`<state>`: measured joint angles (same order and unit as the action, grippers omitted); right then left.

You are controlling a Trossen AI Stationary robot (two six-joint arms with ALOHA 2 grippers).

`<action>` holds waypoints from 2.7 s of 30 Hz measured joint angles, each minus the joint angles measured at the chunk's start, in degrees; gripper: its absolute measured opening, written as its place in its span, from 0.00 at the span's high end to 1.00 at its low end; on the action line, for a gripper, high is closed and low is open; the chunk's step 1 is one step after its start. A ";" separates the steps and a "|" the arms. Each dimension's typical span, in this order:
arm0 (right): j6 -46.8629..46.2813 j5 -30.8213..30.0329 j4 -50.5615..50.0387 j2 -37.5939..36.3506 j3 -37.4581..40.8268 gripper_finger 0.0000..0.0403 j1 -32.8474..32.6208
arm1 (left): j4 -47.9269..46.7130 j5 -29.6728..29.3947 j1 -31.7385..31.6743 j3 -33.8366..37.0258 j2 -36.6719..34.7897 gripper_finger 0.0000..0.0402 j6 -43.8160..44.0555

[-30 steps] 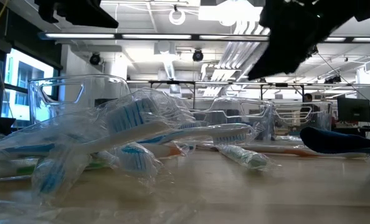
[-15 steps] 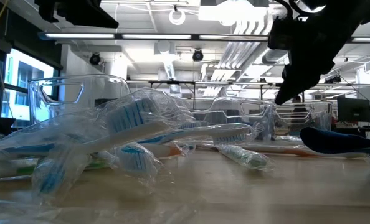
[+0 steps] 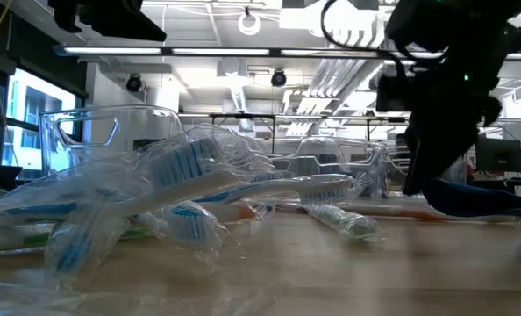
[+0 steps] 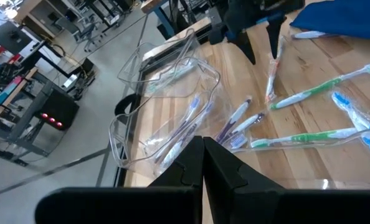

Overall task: Pick & Place Toothbrushes
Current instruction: Put the orange toothbrush into the top left transparent bin

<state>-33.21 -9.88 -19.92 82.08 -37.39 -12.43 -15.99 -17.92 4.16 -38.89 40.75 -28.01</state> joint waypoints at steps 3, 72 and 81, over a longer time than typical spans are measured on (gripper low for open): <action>0.00 1.12 0.34 2.63 0.00 0.53 0.00 | -0.78 0.00 0.00 0.00 0.00 1.00 0.02; 8.05 -2.32 7.77 -7.73 0.15 1.00 0.35 | -0.38 0.05 0.00 0.00 0.00 1.00 -0.06; 14.26 -3.36 11.78 -13.27 0.11 1.00 2.09 | 7.36 -1.10 -0.02 0.00 0.02 1.00 1.07</action>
<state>-18.96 -13.24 -8.14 68.82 -37.28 -10.33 -8.62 -19.02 4.14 -38.89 40.77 -26.94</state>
